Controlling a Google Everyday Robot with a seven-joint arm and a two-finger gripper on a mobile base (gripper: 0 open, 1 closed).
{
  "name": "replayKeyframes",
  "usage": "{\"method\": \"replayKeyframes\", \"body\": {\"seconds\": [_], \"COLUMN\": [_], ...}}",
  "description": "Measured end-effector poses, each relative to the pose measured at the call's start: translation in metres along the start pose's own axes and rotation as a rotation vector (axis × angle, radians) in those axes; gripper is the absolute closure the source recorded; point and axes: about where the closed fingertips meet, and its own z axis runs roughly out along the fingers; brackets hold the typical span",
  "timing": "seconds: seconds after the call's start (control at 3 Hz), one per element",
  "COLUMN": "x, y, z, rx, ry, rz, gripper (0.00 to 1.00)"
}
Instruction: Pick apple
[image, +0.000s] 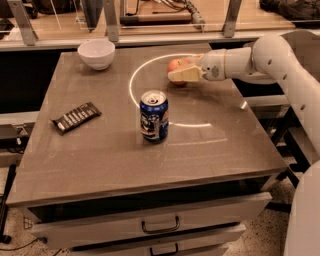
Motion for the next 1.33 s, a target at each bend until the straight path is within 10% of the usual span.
{"method": "replayKeyframes", "body": {"seconds": [0.67, 1.33], "x": [-0.012, -0.078], "y": [0.012, 0.044], "z": [-0.021, -0.099], "rx": [0.006, -0.044], "ry": [-0.043, -0.237], "rz": [-0.027, -0.077], "gripper": [0.86, 1.00]}}
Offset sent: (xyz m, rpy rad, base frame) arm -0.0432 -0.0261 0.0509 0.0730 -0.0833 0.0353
